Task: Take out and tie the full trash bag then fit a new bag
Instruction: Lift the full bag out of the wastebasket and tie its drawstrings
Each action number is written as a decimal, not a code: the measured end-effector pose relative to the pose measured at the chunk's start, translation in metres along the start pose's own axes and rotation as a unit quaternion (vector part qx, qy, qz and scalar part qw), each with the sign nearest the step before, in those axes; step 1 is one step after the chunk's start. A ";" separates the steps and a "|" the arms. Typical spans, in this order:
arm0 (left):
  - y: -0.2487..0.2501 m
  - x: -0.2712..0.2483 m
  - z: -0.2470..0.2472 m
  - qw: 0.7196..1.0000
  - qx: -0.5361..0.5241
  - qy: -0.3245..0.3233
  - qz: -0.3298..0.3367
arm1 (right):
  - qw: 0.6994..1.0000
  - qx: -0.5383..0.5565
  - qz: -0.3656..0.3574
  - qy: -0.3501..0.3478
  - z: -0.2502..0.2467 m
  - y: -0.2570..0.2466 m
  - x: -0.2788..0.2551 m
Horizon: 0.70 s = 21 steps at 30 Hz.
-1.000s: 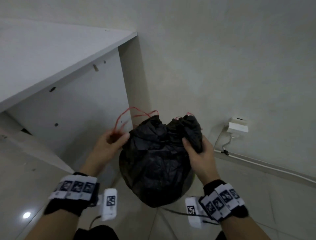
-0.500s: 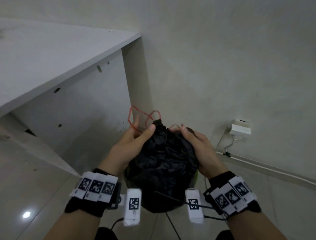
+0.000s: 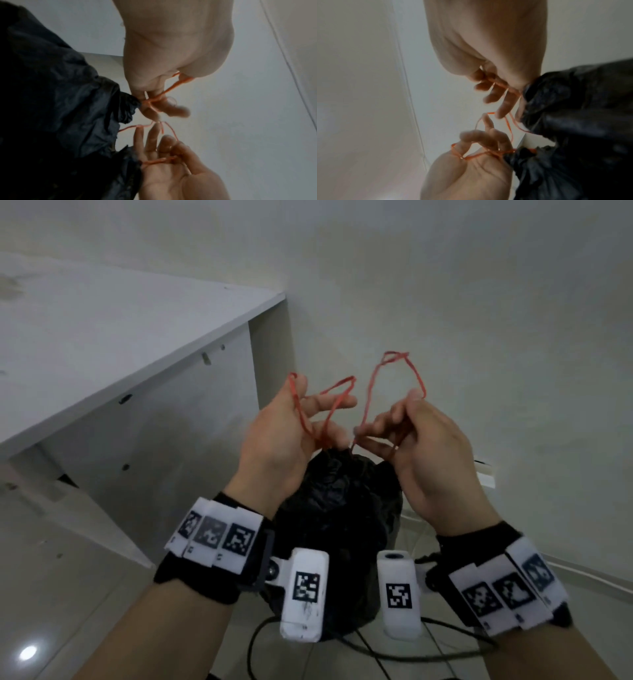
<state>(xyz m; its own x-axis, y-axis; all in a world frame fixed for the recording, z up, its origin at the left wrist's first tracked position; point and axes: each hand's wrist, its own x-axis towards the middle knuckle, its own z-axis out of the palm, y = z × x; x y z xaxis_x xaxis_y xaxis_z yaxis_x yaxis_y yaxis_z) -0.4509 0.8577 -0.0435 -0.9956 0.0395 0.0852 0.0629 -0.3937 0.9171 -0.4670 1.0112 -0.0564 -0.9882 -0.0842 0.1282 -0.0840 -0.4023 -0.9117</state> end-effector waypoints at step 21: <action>-0.040 0.007 -0.007 0.958 0.282 -0.021 0.053 | 0.967 -0.123 -0.126 0.182 -0.016 0.004 -0.005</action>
<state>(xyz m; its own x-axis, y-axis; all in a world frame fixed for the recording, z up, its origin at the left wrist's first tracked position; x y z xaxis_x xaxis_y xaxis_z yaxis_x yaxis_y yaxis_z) -0.4613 0.8672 -0.0818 -0.9786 0.0679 0.1944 0.2030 0.1609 0.9659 -0.4644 1.0249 -0.0670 -0.9080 0.3338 0.2530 -0.3119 -0.1358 -0.9403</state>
